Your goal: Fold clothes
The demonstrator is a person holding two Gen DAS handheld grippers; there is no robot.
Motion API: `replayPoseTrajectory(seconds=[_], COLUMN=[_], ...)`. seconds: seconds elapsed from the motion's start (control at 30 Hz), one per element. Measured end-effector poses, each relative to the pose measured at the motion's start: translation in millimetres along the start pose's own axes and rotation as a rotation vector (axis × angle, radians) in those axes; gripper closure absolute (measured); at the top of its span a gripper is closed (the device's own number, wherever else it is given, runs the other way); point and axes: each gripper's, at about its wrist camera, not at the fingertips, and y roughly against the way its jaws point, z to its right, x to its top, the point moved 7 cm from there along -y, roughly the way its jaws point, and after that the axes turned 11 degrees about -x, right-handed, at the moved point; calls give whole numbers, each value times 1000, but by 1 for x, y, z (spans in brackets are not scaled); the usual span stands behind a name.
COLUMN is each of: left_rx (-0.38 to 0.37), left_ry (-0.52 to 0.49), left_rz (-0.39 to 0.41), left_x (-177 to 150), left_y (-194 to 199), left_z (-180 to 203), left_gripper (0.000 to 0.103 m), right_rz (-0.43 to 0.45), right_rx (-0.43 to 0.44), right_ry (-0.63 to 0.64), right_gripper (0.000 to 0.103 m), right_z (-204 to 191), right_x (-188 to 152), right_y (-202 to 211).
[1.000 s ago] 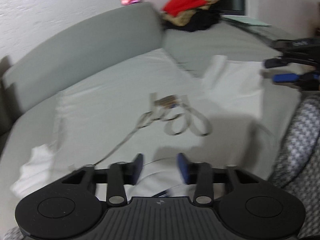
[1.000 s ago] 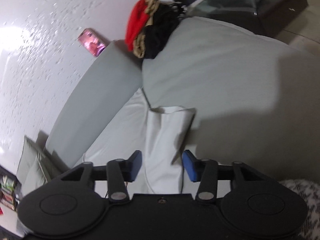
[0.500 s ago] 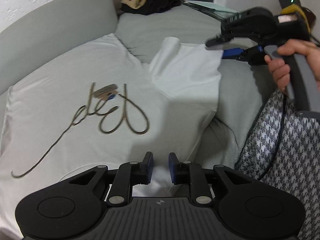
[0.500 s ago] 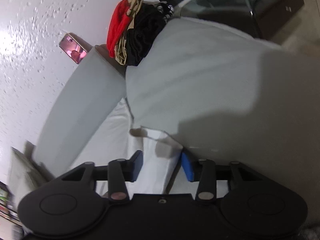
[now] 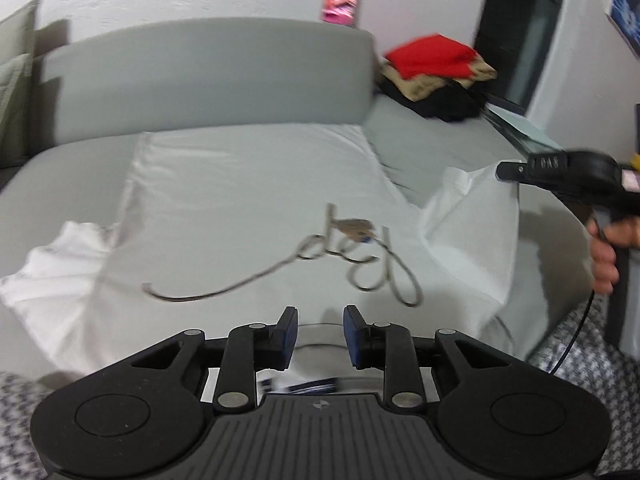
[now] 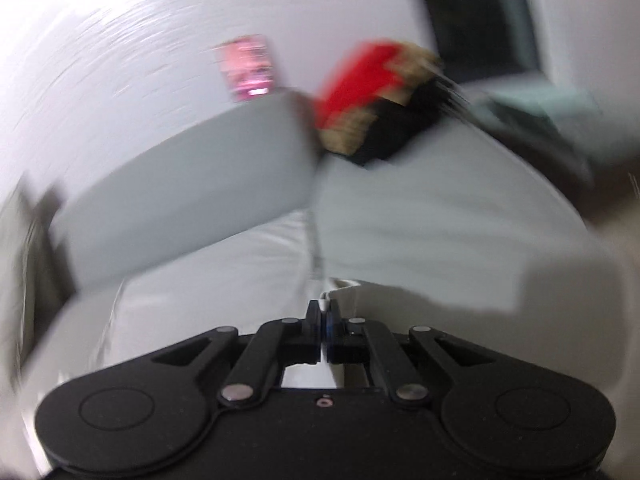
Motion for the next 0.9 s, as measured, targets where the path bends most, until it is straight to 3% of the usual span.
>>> replayPoseTrajectory(seconds=[0.17, 0.3, 0.33, 0.37, 0.47, 0.53, 0.57, 0.6, 0.7, 0.77, 0.83, 0.9], left_rx=[35, 57, 62, 65, 77, 87, 96, 105, 118, 130, 194, 234], left_ry=[63, 86, 90, 91, 95, 106, 104, 102, 51, -15, -82, -50], left_rz=[11, -1, -4, -3, -3, -12, -19, -26, -39, -37, -49, -74], left_x=[-5, -7, -8, -8, -9, -10, -11, -12, -11, -10, -10, -12], left_y=[6, 7, 8, 9, 12, 9, 7, 5, -5, -13, -20, -19], left_z=[-20, -28, -30, -31, -35, -38, -38, -37, -32, -30, -37, -51], left_gripper=[77, 77, 76, 75, 74, 74, 74, 74, 74, 73, 71, 74], right_rz=[55, -52, -87, -113, -132, -156, -179, -202, -261, -323, -395, -433], right_rx=[23, 75, 92, 106, 124, 111, 83, 48, -17, -50, -91, -131], right_ry=[434, 596, 620, 623, 488, 333, 253, 189, 103, 154, 224, 287], right_gripper=[101, 98, 92, 79, 55, 60, 85, 96, 100, 99, 100, 102], right_z=[-79, -99, -100, -99, -72, -45, -31, -19, -3, -4, -4, 1], right_x=[-40, -88, -99, -105, -92, -73, -63, -57, -53, -68, -88, -103], right_y=[17, 11, 9, 9, 13, 8, -1, -11, -43, -58, -68, -57])
